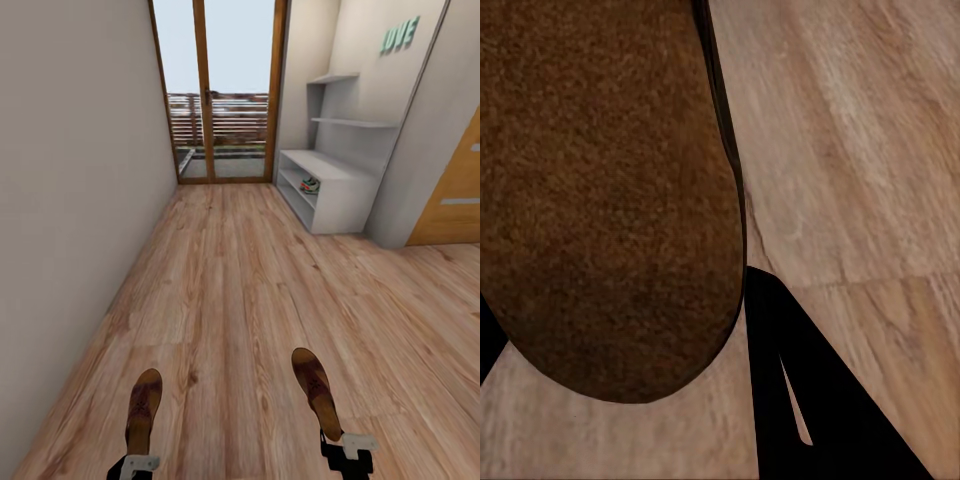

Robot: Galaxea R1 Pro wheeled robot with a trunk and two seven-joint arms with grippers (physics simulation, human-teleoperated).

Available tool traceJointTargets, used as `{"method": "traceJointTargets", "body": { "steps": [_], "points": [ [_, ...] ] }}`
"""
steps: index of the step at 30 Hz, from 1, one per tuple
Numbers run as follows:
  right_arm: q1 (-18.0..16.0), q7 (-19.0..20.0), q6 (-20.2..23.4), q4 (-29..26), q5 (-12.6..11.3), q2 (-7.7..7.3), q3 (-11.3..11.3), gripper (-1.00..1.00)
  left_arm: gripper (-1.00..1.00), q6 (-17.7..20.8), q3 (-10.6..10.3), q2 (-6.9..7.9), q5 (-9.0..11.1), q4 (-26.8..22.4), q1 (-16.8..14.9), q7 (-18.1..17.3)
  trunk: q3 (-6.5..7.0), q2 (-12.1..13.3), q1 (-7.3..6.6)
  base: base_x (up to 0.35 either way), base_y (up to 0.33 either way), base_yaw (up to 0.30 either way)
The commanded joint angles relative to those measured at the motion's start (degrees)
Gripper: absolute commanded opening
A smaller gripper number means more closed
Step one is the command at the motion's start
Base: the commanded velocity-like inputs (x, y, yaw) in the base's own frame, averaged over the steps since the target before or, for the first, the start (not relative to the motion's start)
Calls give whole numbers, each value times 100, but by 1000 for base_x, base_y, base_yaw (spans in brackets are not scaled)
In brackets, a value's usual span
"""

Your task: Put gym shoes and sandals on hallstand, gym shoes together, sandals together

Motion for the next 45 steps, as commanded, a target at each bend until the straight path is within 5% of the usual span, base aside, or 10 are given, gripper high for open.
{"method": "traceJointTargets", "body": {
  "steps": [1, 45],
  "points": [
    [-4, -17, -17, 5, 42, 1, -33, -100, -100, -19, 50, -5, -68, 3, -4, 4, -4, -2, 2, 339, 71, 0],
    [-2, -25, -17, 5, 44, 1, -34, -100, -100, -26, 75, -4, -63, 1, -4, 27, -4, -2, 2, 339, 66, 0]
  ]
}}
